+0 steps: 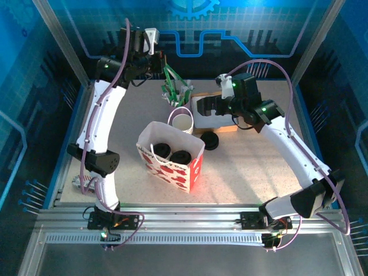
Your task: Pack the takeout coffee
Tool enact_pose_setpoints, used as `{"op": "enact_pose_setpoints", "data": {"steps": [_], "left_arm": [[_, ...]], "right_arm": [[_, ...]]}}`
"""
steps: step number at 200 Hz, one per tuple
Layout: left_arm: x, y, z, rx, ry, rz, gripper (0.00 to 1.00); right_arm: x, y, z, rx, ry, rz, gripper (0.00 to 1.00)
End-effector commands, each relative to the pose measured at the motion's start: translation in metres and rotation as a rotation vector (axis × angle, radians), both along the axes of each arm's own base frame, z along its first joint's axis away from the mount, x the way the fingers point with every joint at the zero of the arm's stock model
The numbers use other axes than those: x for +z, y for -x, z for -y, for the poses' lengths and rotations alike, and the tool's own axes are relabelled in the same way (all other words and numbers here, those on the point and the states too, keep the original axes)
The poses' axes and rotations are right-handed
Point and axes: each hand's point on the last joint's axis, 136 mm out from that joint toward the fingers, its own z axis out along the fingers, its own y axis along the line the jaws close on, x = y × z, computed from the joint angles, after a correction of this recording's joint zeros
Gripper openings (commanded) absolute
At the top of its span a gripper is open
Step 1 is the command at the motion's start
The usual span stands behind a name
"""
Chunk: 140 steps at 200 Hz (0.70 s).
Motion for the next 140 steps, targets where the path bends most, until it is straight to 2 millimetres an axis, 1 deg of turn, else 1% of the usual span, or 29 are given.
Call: {"op": "enact_pose_setpoints", "data": {"steps": [1, 21, 53, 104, 124, 140], "left_arm": [[-0.024, 0.001, 0.007, -0.028, 0.003, -0.077, 0.0], [-0.034, 0.0, 0.008, -0.029, -0.011, -0.103, 0.0], [-0.036, 0.003, 0.005, -0.026, -0.026, -0.114, 0.0], [-0.06, 0.006, 0.005, -0.035, -0.054, -0.186, 0.0], [-0.065, 0.005, 0.005, -0.035, -0.057, -0.197, 0.0], [-0.067, 0.004, 0.005, -0.035, -0.059, -0.203, 0.07]], "right_arm": [[0.01, 0.001, -0.011, 0.031, -0.03, 0.013, 0.98], [0.01, 0.003, -0.013, 0.039, -0.026, 0.011, 0.98], [0.013, 0.004, -0.015, 0.044, -0.022, 0.017, 0.98], [0.009, 0.005, -0.02, 0.056, -0.015, 0.008, 0.98], [0.009, 0.005, -0.022, 0.061, -0.014, 0.007, 0.98], [0.007, 0.006, -0.023, 0.065, -0.012, 0.004, 0.98]]}}
